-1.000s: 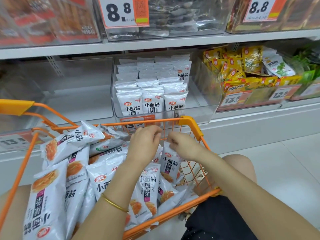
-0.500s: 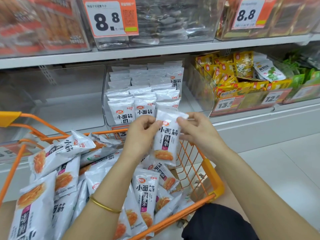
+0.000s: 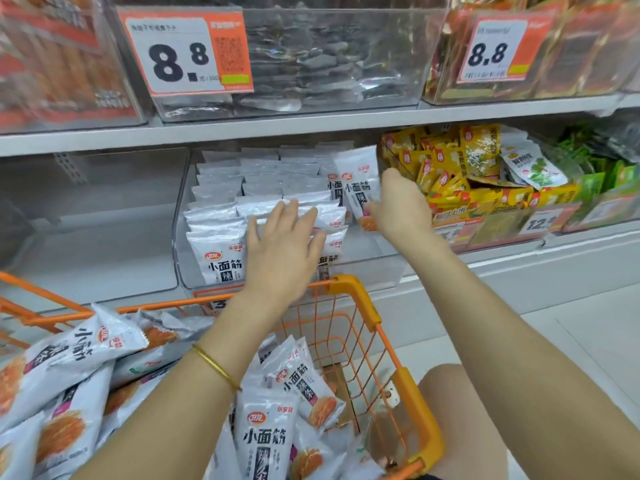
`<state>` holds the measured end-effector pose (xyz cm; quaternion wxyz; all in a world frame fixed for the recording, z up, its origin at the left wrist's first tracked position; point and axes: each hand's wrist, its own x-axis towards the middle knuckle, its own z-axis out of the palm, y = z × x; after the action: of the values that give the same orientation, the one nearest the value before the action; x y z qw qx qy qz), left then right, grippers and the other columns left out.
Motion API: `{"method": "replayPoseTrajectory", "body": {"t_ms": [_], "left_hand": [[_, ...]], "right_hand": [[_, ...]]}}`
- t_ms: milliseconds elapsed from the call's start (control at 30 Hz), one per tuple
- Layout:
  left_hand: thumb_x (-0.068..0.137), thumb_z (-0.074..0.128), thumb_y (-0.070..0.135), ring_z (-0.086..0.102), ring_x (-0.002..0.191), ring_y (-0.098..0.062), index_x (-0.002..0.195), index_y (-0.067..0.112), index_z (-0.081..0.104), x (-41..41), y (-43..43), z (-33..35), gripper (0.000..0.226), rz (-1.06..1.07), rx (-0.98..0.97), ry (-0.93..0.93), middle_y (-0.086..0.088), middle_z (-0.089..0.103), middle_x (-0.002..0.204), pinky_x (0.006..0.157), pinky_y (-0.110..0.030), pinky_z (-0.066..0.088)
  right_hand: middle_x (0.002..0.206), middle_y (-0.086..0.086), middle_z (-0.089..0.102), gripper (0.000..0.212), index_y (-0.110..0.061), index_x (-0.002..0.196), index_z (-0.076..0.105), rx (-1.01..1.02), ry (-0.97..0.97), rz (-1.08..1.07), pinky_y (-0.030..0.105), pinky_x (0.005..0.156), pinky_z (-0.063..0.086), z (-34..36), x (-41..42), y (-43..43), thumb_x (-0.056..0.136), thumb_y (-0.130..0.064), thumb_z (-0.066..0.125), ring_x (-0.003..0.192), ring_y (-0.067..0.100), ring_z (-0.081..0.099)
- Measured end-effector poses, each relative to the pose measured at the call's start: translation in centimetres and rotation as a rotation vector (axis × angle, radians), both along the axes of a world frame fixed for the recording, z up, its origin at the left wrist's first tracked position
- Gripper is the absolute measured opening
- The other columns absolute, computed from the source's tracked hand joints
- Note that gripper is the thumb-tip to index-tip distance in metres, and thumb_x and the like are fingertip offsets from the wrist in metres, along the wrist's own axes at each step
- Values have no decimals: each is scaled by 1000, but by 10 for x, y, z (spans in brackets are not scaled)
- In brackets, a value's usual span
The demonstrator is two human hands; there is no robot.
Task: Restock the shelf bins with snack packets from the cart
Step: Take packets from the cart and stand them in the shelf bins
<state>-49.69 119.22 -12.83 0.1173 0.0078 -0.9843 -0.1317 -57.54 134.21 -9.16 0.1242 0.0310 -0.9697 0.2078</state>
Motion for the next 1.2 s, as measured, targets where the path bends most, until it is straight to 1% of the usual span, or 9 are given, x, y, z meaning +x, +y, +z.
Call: {"method": "replayPoseTrajectory", "body": {"t_ms": [167,267,467,700,767,867,1033,1133,1200], "left_hand": [[94,11,46,14,144,-18,144,26,30,-4,-3,-15,57,2,-76,68,-2,25,154,114,-49,-1],[89,5,46,20,143,-20,141,24,38,-3,-5,-17,66,-17,-70,105,-3,30,152,114,-49,1],[93,12,43,23,142,-21,138,22,43,-2,-7,-18,59,-20,-56,123,-3,34,150,113,-47,0],[89,4,48,12,144,-17,144,24,31,2,-9,-13,66,-40,-17,99,0,24,154,115,-42,-6],[90,10,47,17,143,-19,143,22,35,9,-10,-10,63,-49,22,127,-1,27,153,116,-42,-1],[91,27,40,31,132,-21,132,18,49,29,-14,-7,51,-30,103,232,-2,42,144,111,-44,20],[86,48,22,43,114,-20,118,17,60,68,-24,-16,35,18,175,267,1,59,124,95,-39,35],[83,51,15,52,100,-25,106,18,66,83,-32,-25,27,1,186,244,2,65,110,85,-37,39],[83,54,11,53,95,-25,102,20,67,87,-38,-30,25,0,214,210,3,67,103,82,-37,40]], "right_hand": [[124,21,51,34,1,117,48,-138,-168,30,35,83,43,-35,-64,-21,88,-6,62,108,36,55],[120,20,59,31,2,116,51,-250,-255,63,33,82,45,-56,-88,-31,88,-5,59,112,35,56],[120,18,58,30,-4,122,43,-315,-301,-23,31,79,41,-77,-105,-38,93,-8,44,109,35,56],[118,18,61,27,2,116,52,-323,-375,-36,29,75,42,-74,-103,-36,89,-2,51,111,33,58],[120,19,60,31,3,118,49,-332,-359,-49,32,78,44,-66,-93,-30,89,-2,55,112,34,57],[123,20,56,31,4,120,43,-257,-257,-29,35,82,44,-42,-61,-21,92,-2,52,113,35,55],[102,4,58,27,-6,120,50,-341,-1,133,30,82,45,-5,31,-9,93,-5,49,97,21,57],[84,0,59,16,-13,102,58,-441,-154,348,32,78,54,-6,88,-16,90,-3,55,81,18,65],[86,6,65,15,-12,96,61,-271,-353,503,33,79,53,-20,108,-30,86,-1,55,82,22,66]]}}
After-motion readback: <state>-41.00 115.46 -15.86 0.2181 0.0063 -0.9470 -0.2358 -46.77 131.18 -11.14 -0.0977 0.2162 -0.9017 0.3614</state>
